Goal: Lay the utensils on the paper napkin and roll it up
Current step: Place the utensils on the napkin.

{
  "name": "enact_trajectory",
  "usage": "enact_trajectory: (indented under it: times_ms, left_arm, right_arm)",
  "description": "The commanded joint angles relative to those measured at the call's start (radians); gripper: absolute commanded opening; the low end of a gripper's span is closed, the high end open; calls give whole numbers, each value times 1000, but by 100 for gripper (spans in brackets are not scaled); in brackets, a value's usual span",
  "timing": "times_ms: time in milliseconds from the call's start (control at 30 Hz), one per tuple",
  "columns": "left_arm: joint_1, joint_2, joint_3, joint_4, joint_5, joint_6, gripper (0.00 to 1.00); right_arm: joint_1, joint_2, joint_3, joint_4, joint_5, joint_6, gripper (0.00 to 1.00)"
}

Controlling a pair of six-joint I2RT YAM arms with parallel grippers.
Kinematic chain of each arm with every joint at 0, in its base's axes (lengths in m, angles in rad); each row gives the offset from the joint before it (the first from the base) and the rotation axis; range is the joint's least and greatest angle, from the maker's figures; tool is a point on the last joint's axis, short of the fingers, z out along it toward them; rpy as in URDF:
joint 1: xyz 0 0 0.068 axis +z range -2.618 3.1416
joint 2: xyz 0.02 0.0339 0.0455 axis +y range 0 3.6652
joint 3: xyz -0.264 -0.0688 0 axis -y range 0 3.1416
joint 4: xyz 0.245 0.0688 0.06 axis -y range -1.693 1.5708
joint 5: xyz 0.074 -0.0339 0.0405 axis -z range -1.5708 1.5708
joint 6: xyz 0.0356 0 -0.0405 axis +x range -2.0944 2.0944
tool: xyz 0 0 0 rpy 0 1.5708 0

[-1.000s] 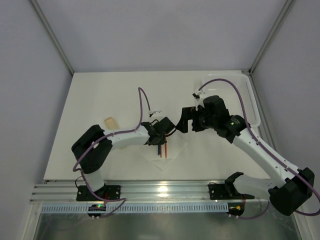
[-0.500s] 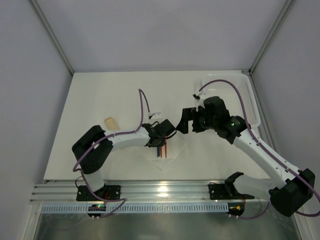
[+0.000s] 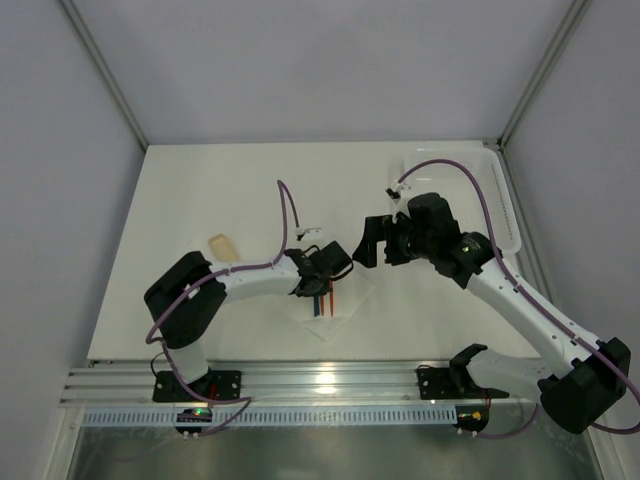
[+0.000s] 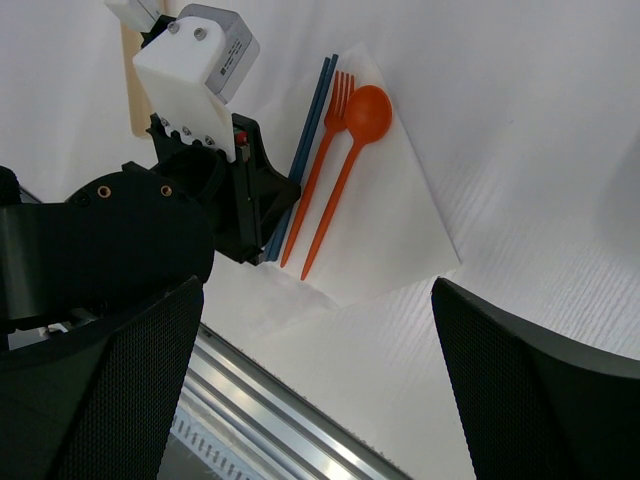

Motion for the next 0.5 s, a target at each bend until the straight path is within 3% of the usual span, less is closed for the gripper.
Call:
enact_trajectory:
  times_ms: [0, 267, 467]
  left_arm:
    - [-11, -36, -7, 2, -32, -30, 0]
    - [-11, -31, -10, 7, -33, -33, 0]
    - [-11, -25, -5, 10, -35, -33, 8]
  right_arm:
    - [3, -28, 0, 15, -8, 1, 99]
    - [2, -27, -3, 18, -11, 1, 99]
    - [2, -27, 0, 18, -14, 1, 100]
